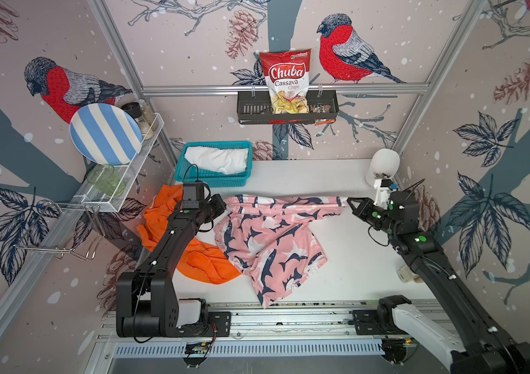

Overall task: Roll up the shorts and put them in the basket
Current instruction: Flatten out the shorts at the center of the board.

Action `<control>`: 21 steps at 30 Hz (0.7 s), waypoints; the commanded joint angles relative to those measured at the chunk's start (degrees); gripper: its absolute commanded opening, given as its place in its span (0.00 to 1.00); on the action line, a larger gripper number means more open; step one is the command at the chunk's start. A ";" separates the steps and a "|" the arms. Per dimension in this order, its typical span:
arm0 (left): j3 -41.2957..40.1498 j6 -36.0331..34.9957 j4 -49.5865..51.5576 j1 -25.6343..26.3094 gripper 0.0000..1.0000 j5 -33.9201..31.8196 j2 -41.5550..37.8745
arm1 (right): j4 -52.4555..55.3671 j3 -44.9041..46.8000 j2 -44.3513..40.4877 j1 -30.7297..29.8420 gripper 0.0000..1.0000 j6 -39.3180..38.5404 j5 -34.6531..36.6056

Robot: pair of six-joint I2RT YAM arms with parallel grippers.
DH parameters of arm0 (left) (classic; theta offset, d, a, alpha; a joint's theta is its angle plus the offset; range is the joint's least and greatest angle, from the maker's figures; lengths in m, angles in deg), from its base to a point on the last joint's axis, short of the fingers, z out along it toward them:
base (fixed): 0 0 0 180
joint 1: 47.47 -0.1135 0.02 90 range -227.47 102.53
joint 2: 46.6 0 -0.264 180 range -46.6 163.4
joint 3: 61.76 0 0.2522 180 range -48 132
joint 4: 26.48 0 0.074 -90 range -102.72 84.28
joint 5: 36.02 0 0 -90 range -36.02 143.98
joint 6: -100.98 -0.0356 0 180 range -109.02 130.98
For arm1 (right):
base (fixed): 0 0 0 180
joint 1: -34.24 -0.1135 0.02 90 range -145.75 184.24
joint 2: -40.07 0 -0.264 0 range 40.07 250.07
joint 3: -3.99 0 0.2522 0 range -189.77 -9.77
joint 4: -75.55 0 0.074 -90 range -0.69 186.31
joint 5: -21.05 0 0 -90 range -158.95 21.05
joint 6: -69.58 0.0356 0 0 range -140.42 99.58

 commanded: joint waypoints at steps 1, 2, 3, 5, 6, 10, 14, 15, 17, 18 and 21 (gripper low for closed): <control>5.52 -0.44 1.80 3.35 0.00 0.78 0.21 | -8.51 -3.06 3.36 7.17 0.00 -0.57 -0.22; 7.50 0.11 2.02 4.22 0.00 0.44 0.06 | -11.42 -4.62 4.86 9.48 0.00 0.03 -1.30; 9.81 0.71 2.49 4.76 0.00 0.07 -0.14 | -13.80 -6.67 6.78 11.59 0.00 0.64 -2.24; 14.58 1.25 2.78 5.62 0.00 -0.27 -0.57 | -16.23 -11.81 10.36 14.97 0.00 2.13 -2.87; 17.10 1.29 2.64 6.23 0.00 -0.19 -0.91 | -17.85 -14.44 11.87 17.12 0.00 3.49 -4.23; 25.62 1.16 2.06 8.56 0.00 1.23 -3.77 | -23.04 -22.84 13.73 24.83 0.00 10.01 -8.16; 29.49 1.34 1.47 10.58 0.00 0.62 -10.64 | -24.46 -28.43 8.98 33.00 0.00 14.10 -9.46; 29.50 1.60 1.03 10.76 0.00 0.56 -12.73 | -24.61 -29.25 7.21 35.40 0.00 15.15 -10.36; 28.83 2.04 0.19 10.90 0.00 0.55 -17.22 | -23.37 -30.83 3.32 39.84 0.00 15.96 -10.74; 28.59 2.11 -0.29 10.90 0.00 0.85 -19.50 | -20.60 -32.54 1.67 40.05 0.00 14.17 -8.97; 27.32 1.66 -2.26 10.97 0.00 1.17 -25.50 | -18.75 -34.72 -3.16 40.54 0.00 13.03 -5.30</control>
